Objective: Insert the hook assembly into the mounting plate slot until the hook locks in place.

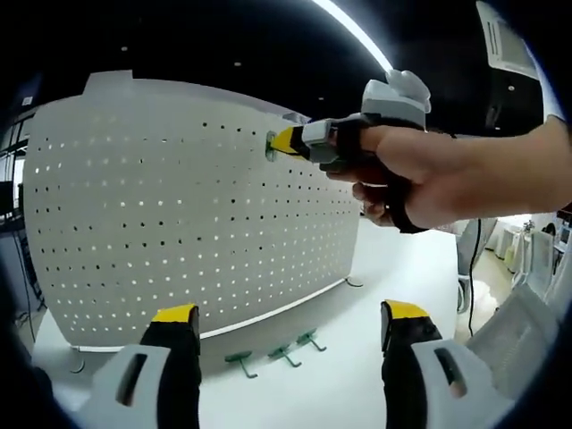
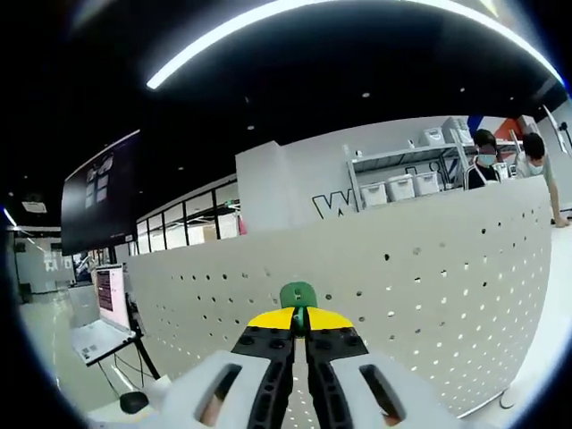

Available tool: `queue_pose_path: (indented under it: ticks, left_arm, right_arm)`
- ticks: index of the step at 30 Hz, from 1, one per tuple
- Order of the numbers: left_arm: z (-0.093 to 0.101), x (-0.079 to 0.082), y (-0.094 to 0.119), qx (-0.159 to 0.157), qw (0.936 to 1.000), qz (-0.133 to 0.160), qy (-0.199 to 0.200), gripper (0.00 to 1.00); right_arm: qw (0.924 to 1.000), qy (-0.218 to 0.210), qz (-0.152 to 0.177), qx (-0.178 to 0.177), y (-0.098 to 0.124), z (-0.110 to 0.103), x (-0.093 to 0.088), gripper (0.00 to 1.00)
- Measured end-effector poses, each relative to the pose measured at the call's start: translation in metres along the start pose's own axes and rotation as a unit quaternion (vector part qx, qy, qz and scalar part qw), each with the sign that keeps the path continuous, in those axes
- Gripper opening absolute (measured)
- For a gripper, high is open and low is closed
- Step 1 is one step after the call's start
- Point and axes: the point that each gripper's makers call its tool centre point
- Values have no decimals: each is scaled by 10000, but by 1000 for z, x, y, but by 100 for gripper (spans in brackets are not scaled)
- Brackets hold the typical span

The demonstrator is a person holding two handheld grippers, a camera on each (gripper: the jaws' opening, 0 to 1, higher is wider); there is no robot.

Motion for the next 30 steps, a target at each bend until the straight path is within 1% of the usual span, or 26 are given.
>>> queue_pose_path:
  ticks: [6,9,11,13,18,21,30]
  left_arm:
    - [-1,-1,1,-14,10000,17,20,85]
    - [-4,-2,1,-7,10000,24,38,84]
    - [-5,-3,1,0,10000,35,78,84]
    - [-5,-3,1,7,9999,41,110,84]
    - [-3,-5,1,-13,9999,42,108,84]
    - [-5,-6,2,4,9999,55,149,84]
    - [-12,-7,4,68,9995,91,291,84]
  right_arm:
    - [9999,26,99,-36,-8,-6,6,1]
    - [9999,64,117,5,-11,-12,7,1]
    - [9997,203,120,1,-14,-16,8,1]
    - [9998,138,138,16,-17,-16,9,1]
    - [9996,211,164,26,-22,-21,12,1]
    - [9995,235,188,26,-25,-22,15,1]
    - [9999,130,105,26,-33,-23,12,1]
Point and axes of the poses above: the point that each gripper's makers call its tool centre point, and the gripper's own axes: y roughly backward along the fingers, z roughly to its right, x roughly out of its top, and after that the axes turned 15 degrees about -z, right-handed
